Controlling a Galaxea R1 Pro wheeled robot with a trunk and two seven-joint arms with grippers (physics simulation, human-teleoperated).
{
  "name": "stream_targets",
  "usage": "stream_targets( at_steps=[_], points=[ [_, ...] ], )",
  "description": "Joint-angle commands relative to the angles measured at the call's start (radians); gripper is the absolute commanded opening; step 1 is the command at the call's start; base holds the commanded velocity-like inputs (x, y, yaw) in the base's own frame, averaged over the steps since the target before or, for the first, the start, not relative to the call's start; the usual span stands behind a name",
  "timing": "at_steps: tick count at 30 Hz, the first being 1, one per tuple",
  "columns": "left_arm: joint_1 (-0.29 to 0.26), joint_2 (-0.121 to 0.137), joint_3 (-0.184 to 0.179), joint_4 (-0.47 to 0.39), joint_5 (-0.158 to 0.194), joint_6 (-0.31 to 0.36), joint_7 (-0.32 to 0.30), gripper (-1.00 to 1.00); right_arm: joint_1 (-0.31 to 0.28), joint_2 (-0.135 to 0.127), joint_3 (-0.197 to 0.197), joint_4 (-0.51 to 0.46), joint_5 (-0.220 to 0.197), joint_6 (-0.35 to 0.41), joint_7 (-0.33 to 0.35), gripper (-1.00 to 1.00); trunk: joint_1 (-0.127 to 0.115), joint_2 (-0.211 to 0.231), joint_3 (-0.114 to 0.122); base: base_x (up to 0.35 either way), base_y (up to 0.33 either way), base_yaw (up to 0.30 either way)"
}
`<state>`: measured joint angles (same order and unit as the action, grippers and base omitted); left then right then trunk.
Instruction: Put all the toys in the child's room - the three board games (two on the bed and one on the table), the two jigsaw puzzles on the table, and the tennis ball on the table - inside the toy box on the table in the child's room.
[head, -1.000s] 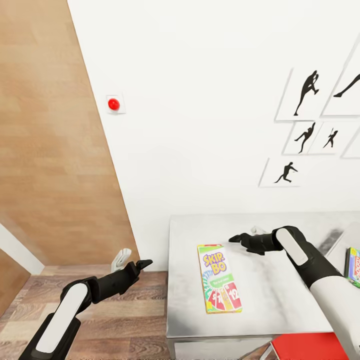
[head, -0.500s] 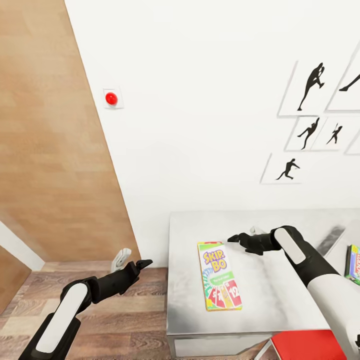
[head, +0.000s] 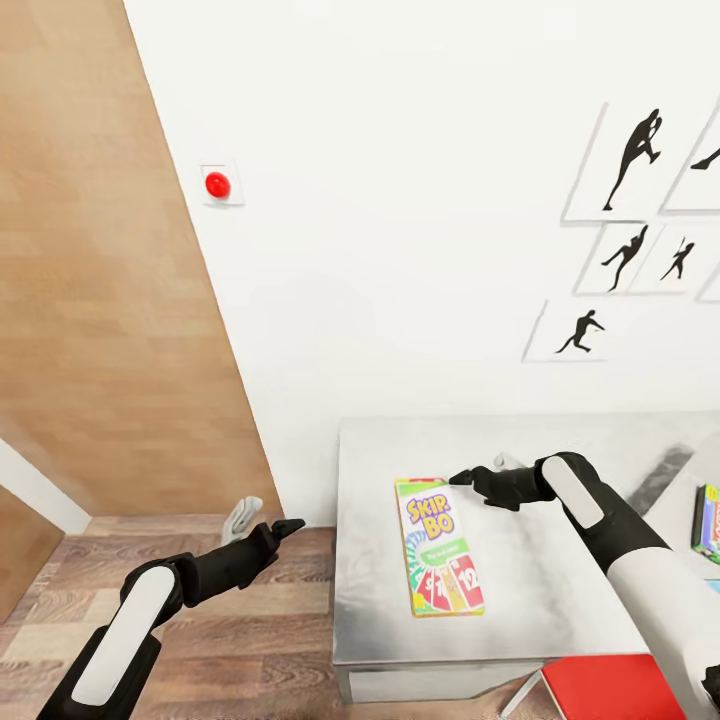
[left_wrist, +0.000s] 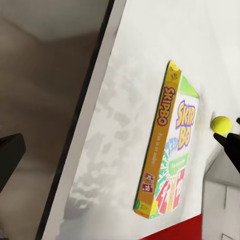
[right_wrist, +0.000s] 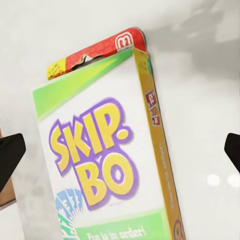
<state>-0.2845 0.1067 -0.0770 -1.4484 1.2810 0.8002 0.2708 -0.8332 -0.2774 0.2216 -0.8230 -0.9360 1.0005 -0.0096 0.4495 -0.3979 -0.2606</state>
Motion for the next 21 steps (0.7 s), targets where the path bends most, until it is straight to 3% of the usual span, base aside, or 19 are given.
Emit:
stream_targets(
  at_steps=[1, 21],
  points=[
    [-0.001, 0.001, -0.001, -0.001, 0.011, 0.001, 0.01, 1.0, -0.001, 0.0, 0.003, 0.0, -0.002, 0.002, -0.001, 1.0, 0.001, -0.002, -0.004, 0.0, 0.0, 0.0],
    [-0.001, -0.001, -0.005, 0.0, 0.011, 0.001, 0.01, 1.0, -0.011, 0.004, -0.002, 0.018, 0.0, -0.003, -0.001, 1.0, 0.001, -0.002, -0.036, 0.0, 0.0, 0.0]
  ],
)
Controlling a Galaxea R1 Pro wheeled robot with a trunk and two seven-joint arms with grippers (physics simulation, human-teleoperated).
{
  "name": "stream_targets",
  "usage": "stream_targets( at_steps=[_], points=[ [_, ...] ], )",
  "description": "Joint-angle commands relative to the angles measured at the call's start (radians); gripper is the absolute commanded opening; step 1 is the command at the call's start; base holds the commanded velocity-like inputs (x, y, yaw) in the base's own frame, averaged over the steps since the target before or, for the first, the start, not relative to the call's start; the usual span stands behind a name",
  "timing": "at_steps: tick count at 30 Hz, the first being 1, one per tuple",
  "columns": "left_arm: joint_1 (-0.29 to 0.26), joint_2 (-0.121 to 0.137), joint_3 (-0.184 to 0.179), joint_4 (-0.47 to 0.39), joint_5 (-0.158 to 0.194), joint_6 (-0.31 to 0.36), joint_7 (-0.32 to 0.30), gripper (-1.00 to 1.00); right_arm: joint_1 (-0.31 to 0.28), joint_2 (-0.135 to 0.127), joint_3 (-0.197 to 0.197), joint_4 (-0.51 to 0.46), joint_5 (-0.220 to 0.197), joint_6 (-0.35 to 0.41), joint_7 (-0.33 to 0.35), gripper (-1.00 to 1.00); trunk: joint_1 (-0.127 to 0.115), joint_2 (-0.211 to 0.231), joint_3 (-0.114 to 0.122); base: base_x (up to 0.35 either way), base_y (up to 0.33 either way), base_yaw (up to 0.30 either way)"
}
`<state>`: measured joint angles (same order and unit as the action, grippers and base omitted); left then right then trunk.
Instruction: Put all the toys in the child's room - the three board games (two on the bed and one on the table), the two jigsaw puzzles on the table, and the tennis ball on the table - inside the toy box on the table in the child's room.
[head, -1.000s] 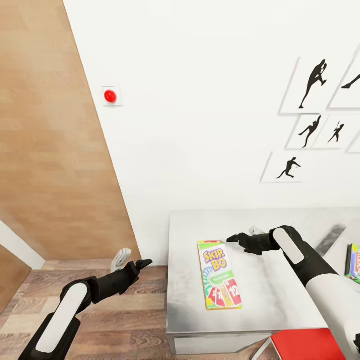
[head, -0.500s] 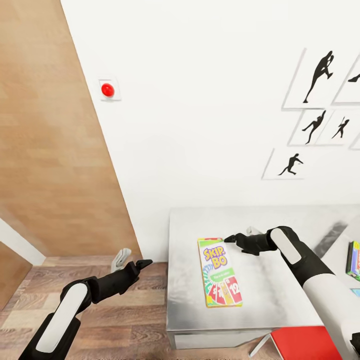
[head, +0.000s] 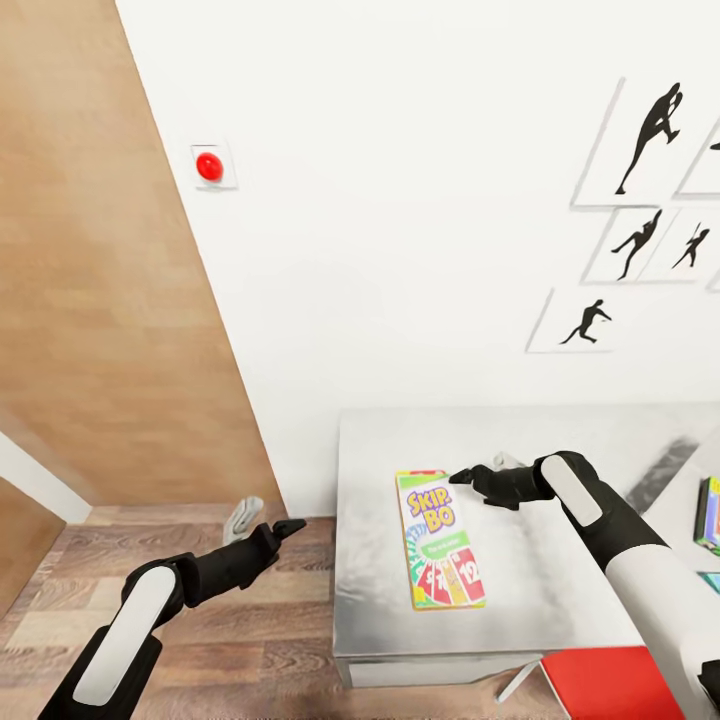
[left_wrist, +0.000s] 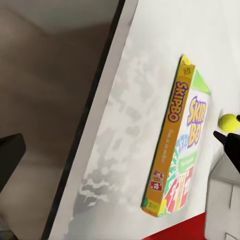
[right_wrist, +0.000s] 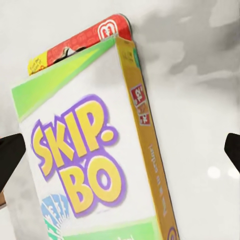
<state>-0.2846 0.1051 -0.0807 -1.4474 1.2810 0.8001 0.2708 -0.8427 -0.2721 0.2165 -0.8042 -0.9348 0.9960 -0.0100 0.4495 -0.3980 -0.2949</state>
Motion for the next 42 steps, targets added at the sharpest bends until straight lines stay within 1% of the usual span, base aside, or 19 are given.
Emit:
stream_targets(
  at_steps=[1, 9, 11, 16, 27, 37, 42],
  points=[
    [-0.001, 0.001, -0.001, -0.001, 0.011, 0.001, 0.01, 1.0, -0.001, -0.001, 0.003, -0.001, -0.002, 0.002, -0.001, 1.0, 0.001, -0.002, -0.004, 0.0, 0.0, 0.0],
    [-0.004, -0.005, -0.003, 0.0, 0.01, 0.001, 0.01, 1.0, -0.041, -0.005, 0.001, 0.029, -0.003, -0.004, 0.001, 1.0, 0.001, -0.002, -0.017, 0.0, 0.0, 0.0],
    [-0.006, -0.009, -0.003, 0.001, 0.01, 0.001, 0.01, 1.0, -0.059, -0.006, 0.001, 0.049, -0.003, -0.01, 0.003, 1.0, 0.001, -0.002, -0.02, 0.0, 0.0, 0.0],
    [-0.007, -0.013, -0.002, 0.002, 0.009, 0.001, 0.01, 1.0, -0.077, -0.004, 0.0, 0.077, -0.003, -0.025, 0.006, 1.0, 0.001, -0.002, -0.028, 0.0, 0.0, 0.0],
    [-0.008, -0.016, -0.002, 0.004, 0.007, 0.001, 0.011, 1.0, -0.091, -0.002, 0.002, 0.099, -0.004, -0.043, 0.008, 1.0, 0.001, -0.002, -0.046, 0.0, 0.0, 0.0],
    [-0.008, -0.019, -0.002, 0.005, -0.021, 0.001, 0.011, 1.0, -0.095, 0.0, 0.005, 0.104, -0.004, -0.048, 0.008, 1.0, 0.001, -0.002, -0.062, 0.0, 0.0, 0.0],
    [-0.008, -0.019, -0.003, 0.005, -0.029, 0.001, 0.011, 1.0, -0.096, 0.0, 0.006, 0.104, -0.004, -0.049, 0.008, 1.0, 0.001, -0.002, -0.07, 0.0, 0.0, 0.0]
  ],
)
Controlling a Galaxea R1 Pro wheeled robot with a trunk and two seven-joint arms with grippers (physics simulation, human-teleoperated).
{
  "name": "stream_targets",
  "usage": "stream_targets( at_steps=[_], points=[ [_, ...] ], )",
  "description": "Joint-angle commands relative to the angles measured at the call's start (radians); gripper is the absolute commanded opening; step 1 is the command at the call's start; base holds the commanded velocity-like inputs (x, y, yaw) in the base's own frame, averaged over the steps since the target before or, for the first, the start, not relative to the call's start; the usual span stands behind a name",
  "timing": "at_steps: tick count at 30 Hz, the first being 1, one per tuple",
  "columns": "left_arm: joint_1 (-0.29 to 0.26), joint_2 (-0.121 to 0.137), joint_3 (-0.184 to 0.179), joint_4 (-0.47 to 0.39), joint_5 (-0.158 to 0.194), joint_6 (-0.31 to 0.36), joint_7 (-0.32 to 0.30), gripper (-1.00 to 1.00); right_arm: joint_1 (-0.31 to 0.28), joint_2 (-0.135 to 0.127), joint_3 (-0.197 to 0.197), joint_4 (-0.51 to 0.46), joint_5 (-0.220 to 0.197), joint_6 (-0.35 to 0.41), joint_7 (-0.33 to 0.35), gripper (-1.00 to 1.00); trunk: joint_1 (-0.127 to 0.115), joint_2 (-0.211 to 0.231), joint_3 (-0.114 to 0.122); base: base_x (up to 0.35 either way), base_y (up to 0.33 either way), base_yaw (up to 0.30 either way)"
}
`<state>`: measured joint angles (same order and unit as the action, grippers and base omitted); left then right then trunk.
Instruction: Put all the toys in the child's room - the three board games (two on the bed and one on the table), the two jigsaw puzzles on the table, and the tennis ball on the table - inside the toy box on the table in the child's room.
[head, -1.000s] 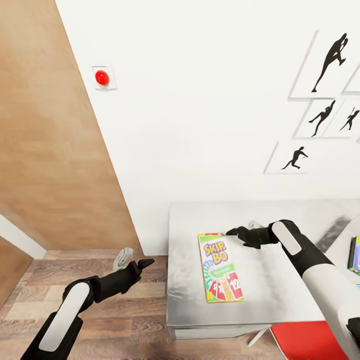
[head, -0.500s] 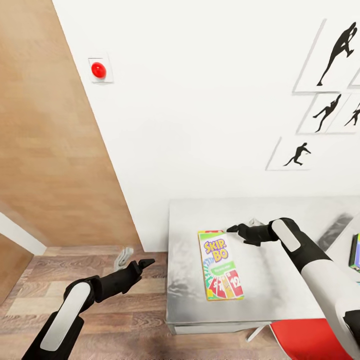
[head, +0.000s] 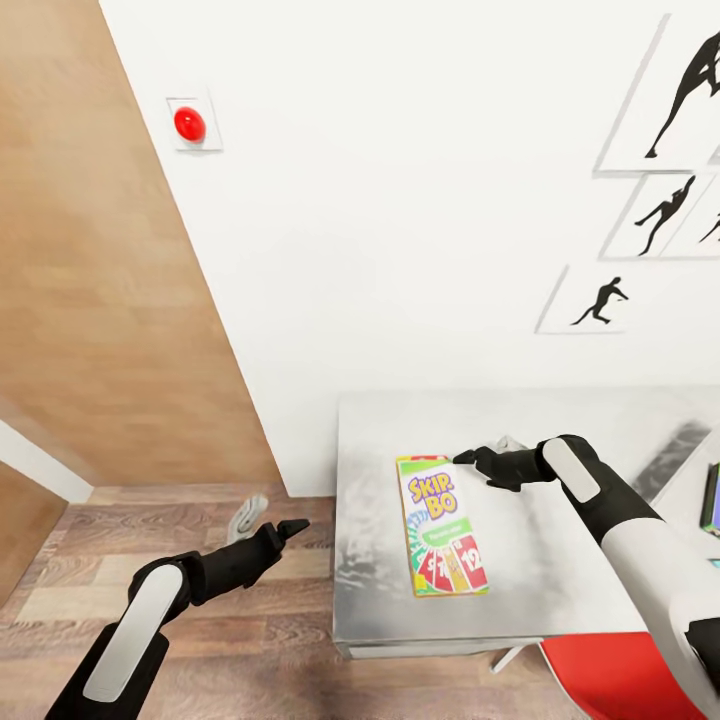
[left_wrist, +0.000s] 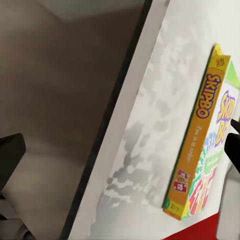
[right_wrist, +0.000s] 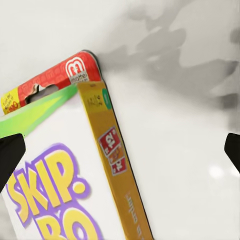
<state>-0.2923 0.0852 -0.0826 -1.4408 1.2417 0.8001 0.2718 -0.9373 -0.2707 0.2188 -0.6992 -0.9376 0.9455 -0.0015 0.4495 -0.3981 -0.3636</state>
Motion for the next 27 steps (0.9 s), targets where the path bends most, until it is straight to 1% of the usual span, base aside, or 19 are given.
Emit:
stream_targets(
  at_steps=[1, 17, 27],
  points=[
    [-0.001, 0.001, -0.001, -0.001, 0.011, 0.001, 0.01, 1.0, -0.001, -0.001, 0.004, -0.001, -0.001, 0.002, 0.0, 1.0, 0.0, -0.002, -0.003, 0.0, 0.0, 0.0],
    [-0.001, 0.001, 0.0, -0.001, 0.003, 0.001, 0.009, 1.0, 0.0, -0.001, 0.007, -0.005, -0.002, 0.001, 0.0, 1.0, 0.0, -0.002, -0.027, 0.0, 0.0, 0.0],
    [-0.001, 0.001, 0.0, -0.002, 0.003, 0.001, 0.009, 1.0, 0.001, 0.0, 0.007, -0.007, -0.002, 0.001, 0.0, 1.0, 0.0, -0.002, -0.034, 0.0, 0.0, 0.002]
  ],
)
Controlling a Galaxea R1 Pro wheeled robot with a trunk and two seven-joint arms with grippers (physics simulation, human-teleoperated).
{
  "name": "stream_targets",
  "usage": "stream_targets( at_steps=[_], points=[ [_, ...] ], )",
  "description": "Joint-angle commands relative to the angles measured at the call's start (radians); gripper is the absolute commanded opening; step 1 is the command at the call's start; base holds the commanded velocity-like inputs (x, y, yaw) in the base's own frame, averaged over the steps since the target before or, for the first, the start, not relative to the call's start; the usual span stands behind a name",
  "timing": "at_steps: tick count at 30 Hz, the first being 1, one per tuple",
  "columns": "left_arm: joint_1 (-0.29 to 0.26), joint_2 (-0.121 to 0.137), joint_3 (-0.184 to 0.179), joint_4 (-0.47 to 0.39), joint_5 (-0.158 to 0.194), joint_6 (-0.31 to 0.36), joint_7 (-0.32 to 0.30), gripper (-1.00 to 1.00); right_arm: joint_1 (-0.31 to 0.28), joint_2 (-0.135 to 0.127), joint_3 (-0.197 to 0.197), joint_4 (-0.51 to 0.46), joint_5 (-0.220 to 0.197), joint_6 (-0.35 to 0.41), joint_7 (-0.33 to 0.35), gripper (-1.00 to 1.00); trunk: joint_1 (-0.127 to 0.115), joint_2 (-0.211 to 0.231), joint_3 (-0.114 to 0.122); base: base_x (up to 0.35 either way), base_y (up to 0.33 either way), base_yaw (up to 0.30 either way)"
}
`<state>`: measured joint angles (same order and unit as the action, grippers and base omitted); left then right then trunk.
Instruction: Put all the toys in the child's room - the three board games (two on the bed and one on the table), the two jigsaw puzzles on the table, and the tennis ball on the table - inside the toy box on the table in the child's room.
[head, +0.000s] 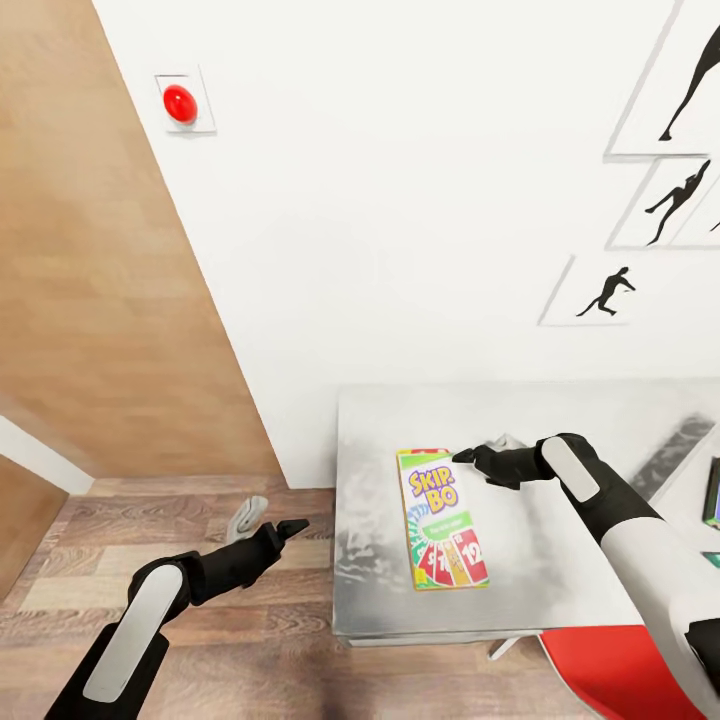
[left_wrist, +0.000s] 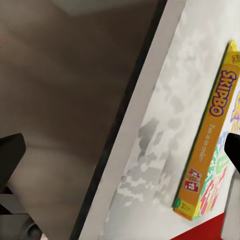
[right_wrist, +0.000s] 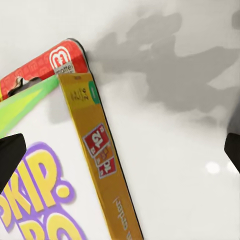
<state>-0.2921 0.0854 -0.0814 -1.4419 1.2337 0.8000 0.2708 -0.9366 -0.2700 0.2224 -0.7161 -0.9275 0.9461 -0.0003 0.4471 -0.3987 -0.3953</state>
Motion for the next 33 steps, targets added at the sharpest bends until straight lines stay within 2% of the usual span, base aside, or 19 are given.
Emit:
stream_targets(
  at_steps=[1, 10, 33],
  points=[
    [-0.001, 0.001, -0.001, -0.001, 0.01, 0.001, 0.01, 1.0, 0.001, 0.0, 0.004, 0.009, -0.012, 0.0, -0.001, 1.0, 0.003, -0.001, -0.002, 0.0, 0.0, 0.049],
    [-0.001, 0.001, -0.001, -0.001, 0.01, 0.001, 0.01, 1.0, 0.002, 0.003, 0.005, 0.008, -0.013, 0.0, 0.003, 1.0, 0.003, -0.001, -0.001, 0.0, 0.0, 0.158],
    [-0.001, 0.001, -0.001, -0.002, 0.011, 0.001, 0.01, 1.0, 0.002, 0.011, 0.005, 0.007, -0.013, 0.0, 0.005, 1.0, 0.003, -0.001, 0.009, 0.0, 0.0, 0.26]
  ],
)
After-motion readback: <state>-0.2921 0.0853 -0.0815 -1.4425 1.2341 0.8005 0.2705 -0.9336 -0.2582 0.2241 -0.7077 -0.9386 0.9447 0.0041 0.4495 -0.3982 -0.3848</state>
